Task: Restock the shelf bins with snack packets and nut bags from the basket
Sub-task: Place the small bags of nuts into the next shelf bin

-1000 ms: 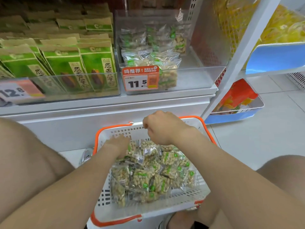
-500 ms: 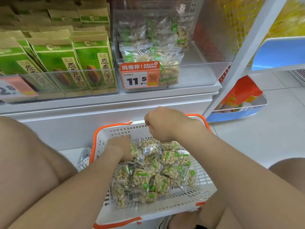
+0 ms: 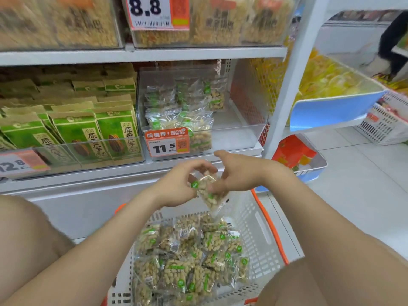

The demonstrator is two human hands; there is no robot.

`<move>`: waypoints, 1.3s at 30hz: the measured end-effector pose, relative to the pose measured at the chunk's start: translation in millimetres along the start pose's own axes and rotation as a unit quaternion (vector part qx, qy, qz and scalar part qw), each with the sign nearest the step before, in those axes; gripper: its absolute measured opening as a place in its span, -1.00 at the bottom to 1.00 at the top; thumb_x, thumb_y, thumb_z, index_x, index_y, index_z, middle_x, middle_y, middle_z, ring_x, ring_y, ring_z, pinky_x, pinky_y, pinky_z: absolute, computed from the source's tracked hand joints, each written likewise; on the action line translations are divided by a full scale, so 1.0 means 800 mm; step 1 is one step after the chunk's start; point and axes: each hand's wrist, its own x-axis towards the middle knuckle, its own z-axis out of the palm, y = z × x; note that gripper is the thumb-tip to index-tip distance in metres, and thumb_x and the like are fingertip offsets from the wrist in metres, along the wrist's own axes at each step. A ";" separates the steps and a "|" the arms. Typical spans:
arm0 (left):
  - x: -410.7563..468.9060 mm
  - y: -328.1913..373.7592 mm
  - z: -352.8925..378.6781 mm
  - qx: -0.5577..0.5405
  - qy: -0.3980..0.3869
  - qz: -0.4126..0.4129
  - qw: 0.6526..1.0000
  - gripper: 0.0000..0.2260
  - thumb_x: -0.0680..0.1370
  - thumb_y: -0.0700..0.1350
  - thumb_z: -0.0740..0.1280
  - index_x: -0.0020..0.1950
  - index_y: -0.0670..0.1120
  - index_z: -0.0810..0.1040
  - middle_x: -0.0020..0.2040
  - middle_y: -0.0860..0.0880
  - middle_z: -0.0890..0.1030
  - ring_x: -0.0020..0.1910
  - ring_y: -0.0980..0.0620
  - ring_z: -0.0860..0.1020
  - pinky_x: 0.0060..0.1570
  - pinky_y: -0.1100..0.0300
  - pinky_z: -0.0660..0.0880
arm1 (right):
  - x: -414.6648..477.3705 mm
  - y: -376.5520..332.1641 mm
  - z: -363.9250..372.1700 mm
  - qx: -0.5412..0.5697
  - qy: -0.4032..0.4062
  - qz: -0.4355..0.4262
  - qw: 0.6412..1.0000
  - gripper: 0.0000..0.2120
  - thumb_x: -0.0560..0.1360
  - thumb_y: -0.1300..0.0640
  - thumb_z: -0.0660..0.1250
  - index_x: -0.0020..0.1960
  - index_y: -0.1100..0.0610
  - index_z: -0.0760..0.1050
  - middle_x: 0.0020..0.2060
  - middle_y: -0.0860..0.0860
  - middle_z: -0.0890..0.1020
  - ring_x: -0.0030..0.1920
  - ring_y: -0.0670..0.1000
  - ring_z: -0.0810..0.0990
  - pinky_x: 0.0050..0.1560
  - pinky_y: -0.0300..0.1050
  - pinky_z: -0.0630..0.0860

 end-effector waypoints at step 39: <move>0.135 0.068 -0.120 0.425 0.130 -0.045 0.895 -0.65 0.66 0.05 0.16 0.34 -0.10 0.48 0.22 -0.15 0.61 0.21 -0.22 0.55 0.23 -0.16 0.46 | 0.182 0.025 -0.124 0.011 0.416 0.133 0.900 -0.49 0.56 0.21 0.35 0.42 0.34 0.24 0.18 0.31 0.59 0.30 0.38 0.50 0.20 0.12 0.45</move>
